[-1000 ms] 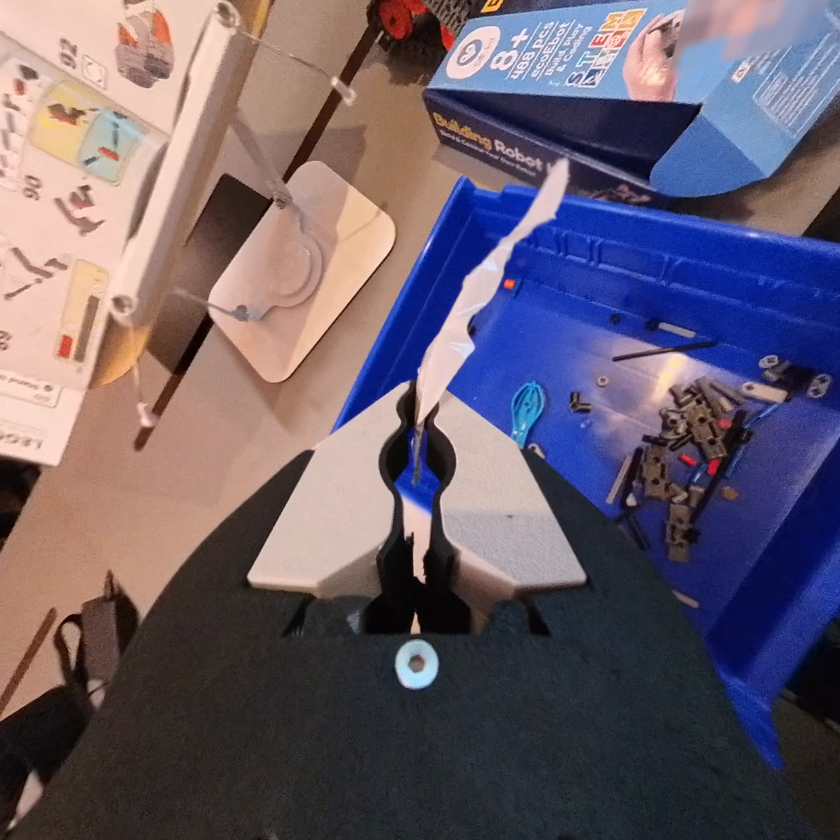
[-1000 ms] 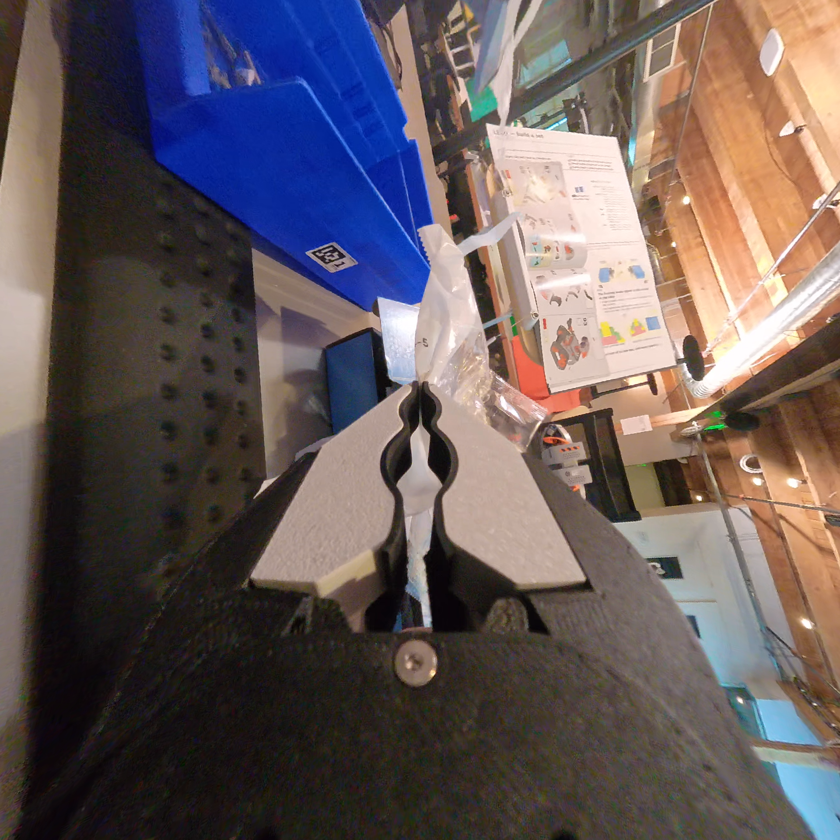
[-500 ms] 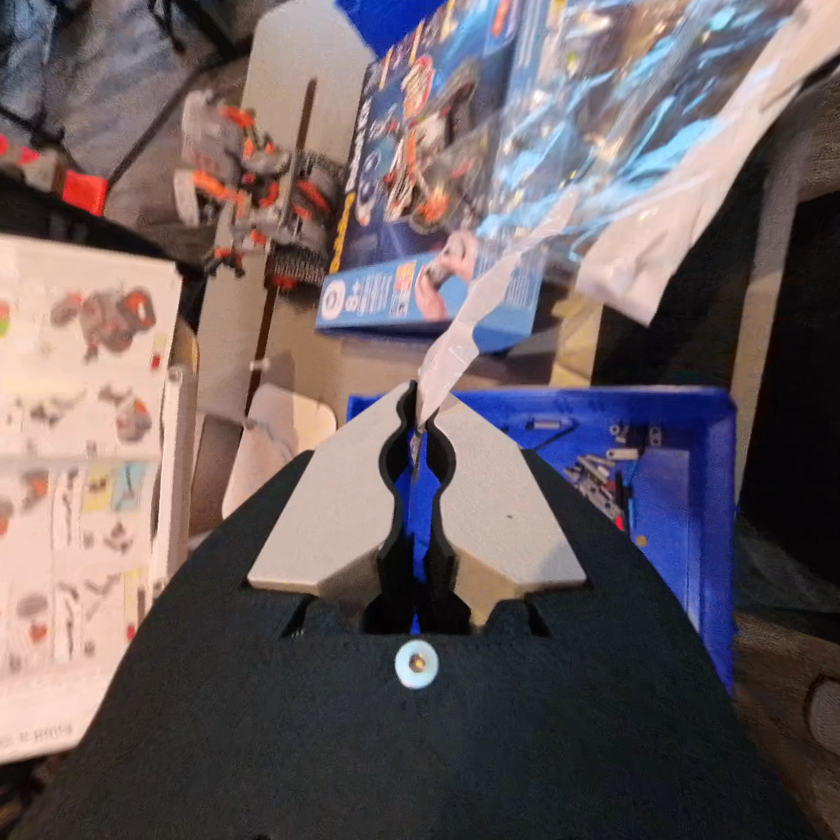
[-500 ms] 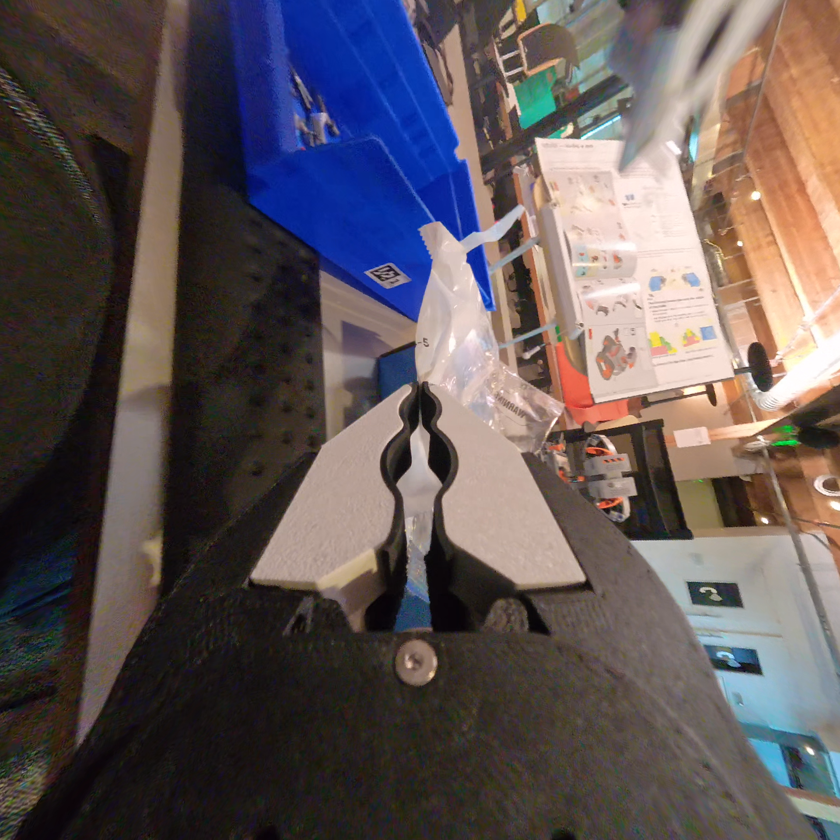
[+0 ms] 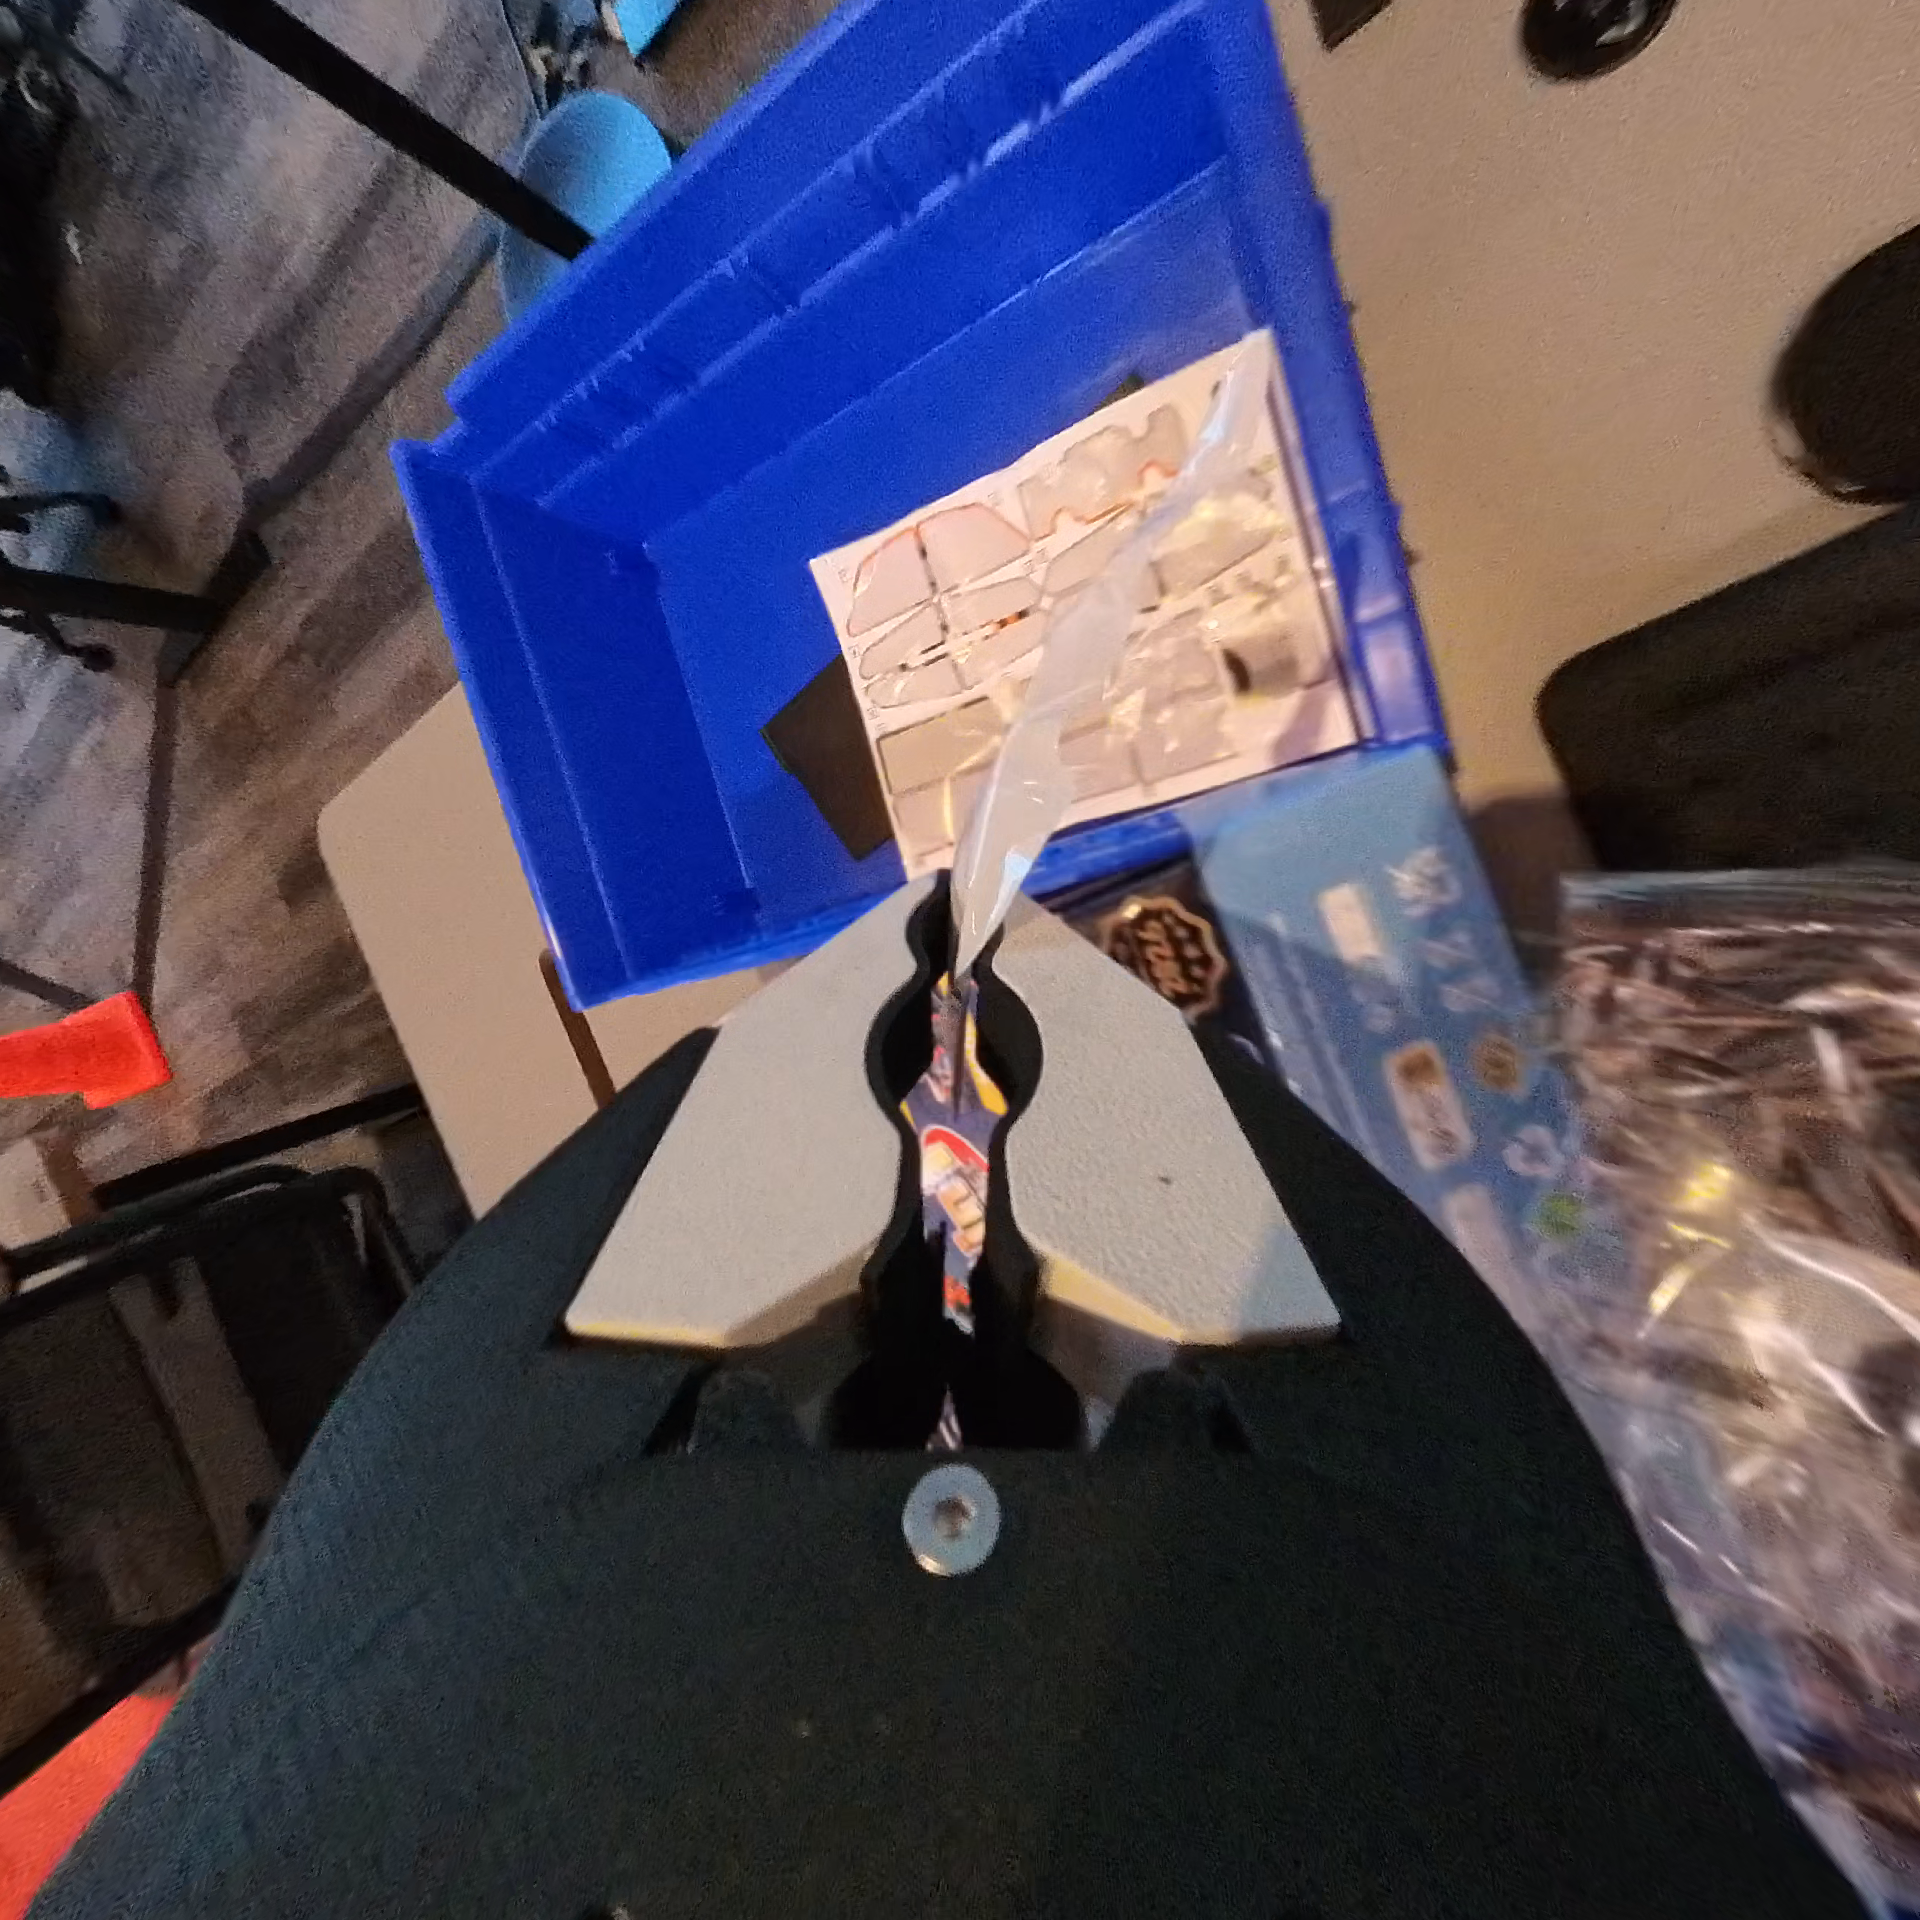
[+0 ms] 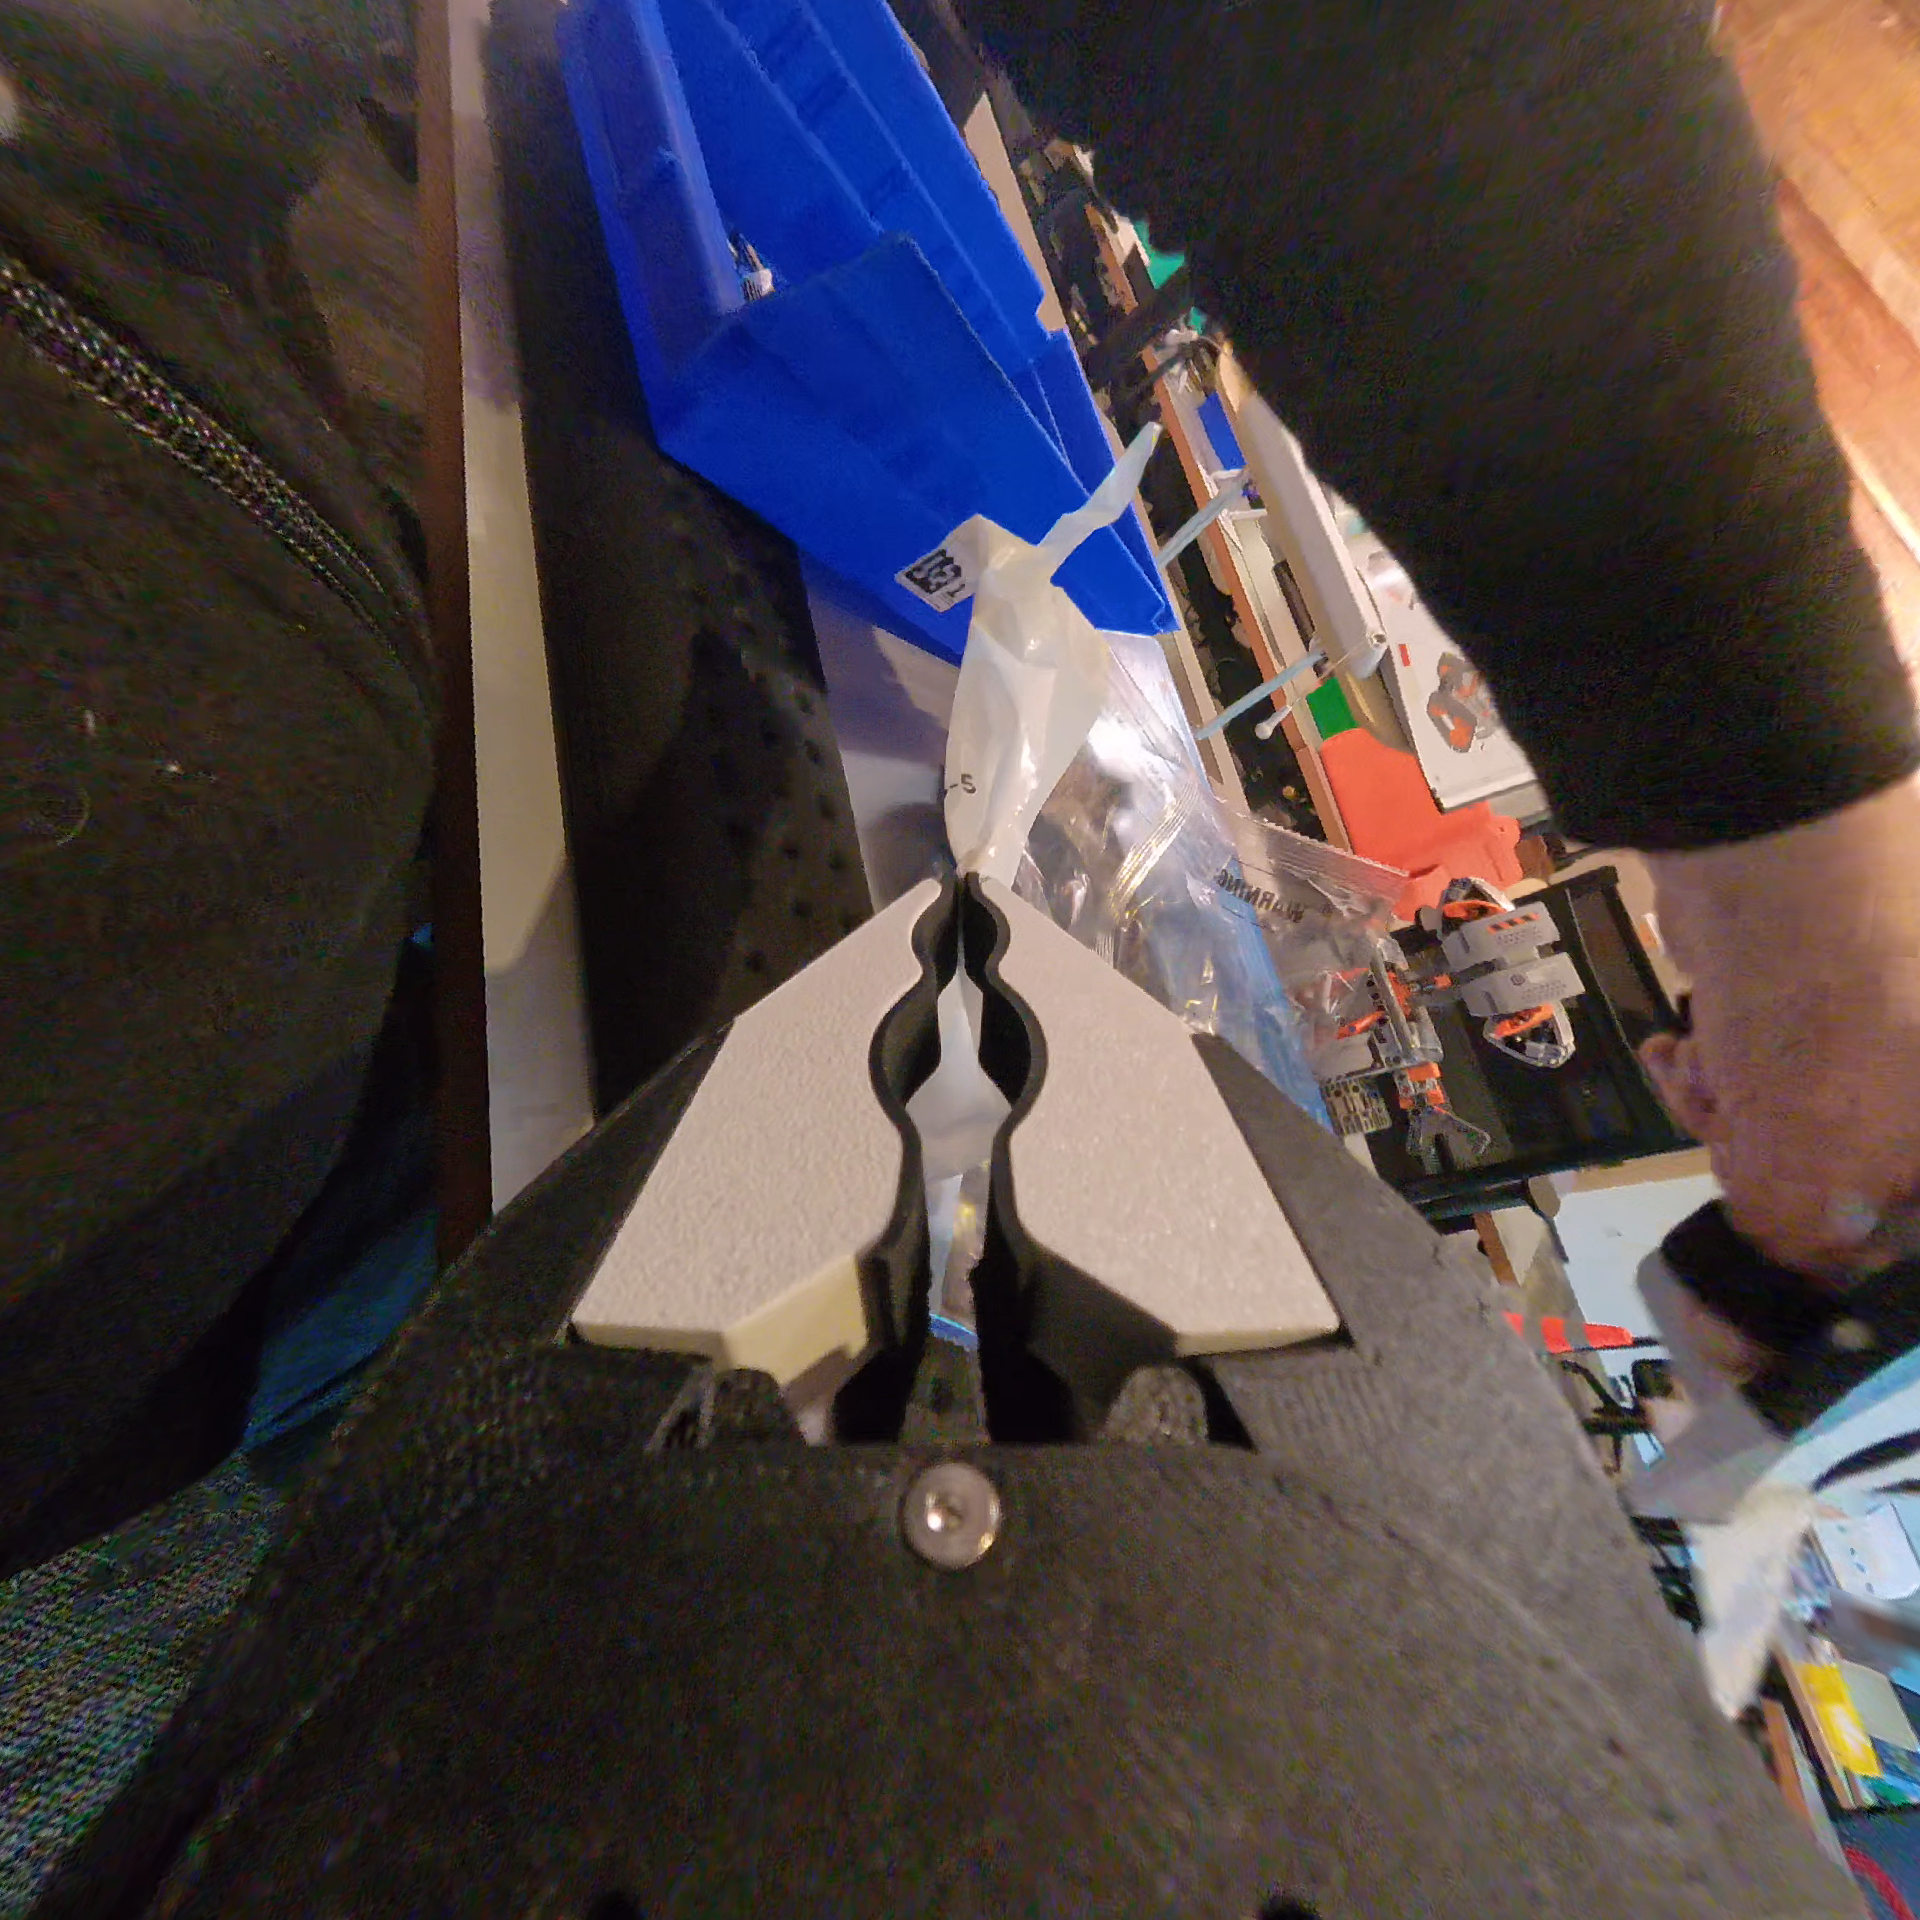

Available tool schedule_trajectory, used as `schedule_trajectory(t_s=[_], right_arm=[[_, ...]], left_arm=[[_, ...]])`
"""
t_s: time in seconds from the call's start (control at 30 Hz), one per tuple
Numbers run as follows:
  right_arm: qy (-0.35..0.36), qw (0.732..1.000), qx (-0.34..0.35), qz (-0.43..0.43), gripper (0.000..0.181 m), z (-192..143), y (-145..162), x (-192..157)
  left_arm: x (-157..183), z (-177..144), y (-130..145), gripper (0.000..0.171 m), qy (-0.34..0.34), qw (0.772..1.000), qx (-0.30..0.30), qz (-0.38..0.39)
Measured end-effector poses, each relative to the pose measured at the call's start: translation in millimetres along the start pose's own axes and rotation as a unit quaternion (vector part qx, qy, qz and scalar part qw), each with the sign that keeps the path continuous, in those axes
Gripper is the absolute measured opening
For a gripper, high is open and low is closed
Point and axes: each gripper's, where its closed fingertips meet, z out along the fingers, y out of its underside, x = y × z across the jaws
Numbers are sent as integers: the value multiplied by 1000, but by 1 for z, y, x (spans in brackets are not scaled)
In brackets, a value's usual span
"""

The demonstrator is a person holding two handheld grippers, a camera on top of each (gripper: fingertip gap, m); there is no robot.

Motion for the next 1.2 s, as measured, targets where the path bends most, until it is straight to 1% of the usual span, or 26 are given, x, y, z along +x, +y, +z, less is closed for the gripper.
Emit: schedule_trajectory(t_s=[0.03, 0.07, 0.1, 0.13, 0.17, 0.23, 0.27, 0.33, 0.37, 0.4, 0.47, 0.5, 0.53, 0.57, 0.6, 0.63, 0.7, 0.73, 0.77, 0.83, 0.93, 1.03, 1.13, 1.2], right_arm=[[1, 1000, -2, 1, 0, -1, 3, 1], [2, 1000, -2, 3, 0, -2, 5, 2], [3, 1000, 0, 5, 0, -2, 7, 3], [4, 1000, 1, 7, 0, -3, 8, 4], [4, 1000, 2, 8, 0, -3, 10, 5], [5, 1000, 4, 10, 0, -3, 11, 7], [6, 1000, 5, 10, 0, -3, 12, 8], [5, 1000, 10, 9, 0, -3, 10, 10], [7, 1000, 10, 9, 0, -2, 9, 12], [9, 1000, 10, 5, 0, -2, 9, 15], [11, 1000, 12, -4, 0, -1, 6, 18], [12, 1000, 14, -7, 0, -1, 5, 20], [12, 1000, 15, -10, 0, 0, 3, 21], [13, 1000, 17, -14, 0, 1, 1, 22], [16, 999, 19, -21, 0, 1, -2, 23], [18, 999, 20, -28, 0, 2, -4, 23], [17, 999, 27, -41, 0, 5, -12, 23], [15, 998, 31, -48, 0, 6, -17, 23], [13, 998, 32, -59, 0, 8, -21, 23], [10, 996, 39, -81, 0, 12, -31, 23], [3, 992, 54, -112, 0, 17, -49, 22], [-3, 989, 69, -133, 0, 22, -66, 23], [-13, 985, 78, -156, 0, 30, -80, 18], [-17, 983, 82, -166, 0, 36, -87, 13]], left_arm=[[-11, 18, 2, 11, -16, 1000, -18, 6], [-19, 33, 4, 28, -26, 999, -30, 9], [-21, 48, 8, 44, -19, 999, -46, 7], [-27, 59, 13, 64, -24, 998, -65, -3], [-33, 67, 15, 78, -34, 997, -72, -8], [-39, 71, 17, 107, -38, 997, -71, -20], [-43, 68, 18, 116, -40, 996, -70, -33], [-48, 54, 16, 114, -46, 997, -46, -41], [-50, 43, 17, 105, -47, 997, -35, -53], [-48, 31, 19, 78, -37, 997, -23, -62], [-47, 2, 26, 62, -41, 996, -5, -78], [-45, -13, 30, 47, -41, 996, 6, -83], [-44, -30, 35, 36, -52, 995, 18, -86], [-42, -47, 41, 30, -60, 994, 31, -90], [-34, -63, 47, 31, -55, 992, 39, -102], [-24, -78, 53, 36, -47, 991, 42, -115], [9, -108, 63, 46, -18, 990, 57, -129], [32, -120, 67, 52, 12, 989, 59, -135], [58, -132, 72, 54, 38, 989, 58, -130], [110, -151, 80, 54, 77, 989, 53, -112], [178, -168, 99, 55, 105, 987, 27, -116], [234, -177, 119, 60, 130, 983, 5, -134], [269, -181, 127, 59, 133, 979, 9, -152], [282, -181, 131, 57, 132, 977, 16, -169]])
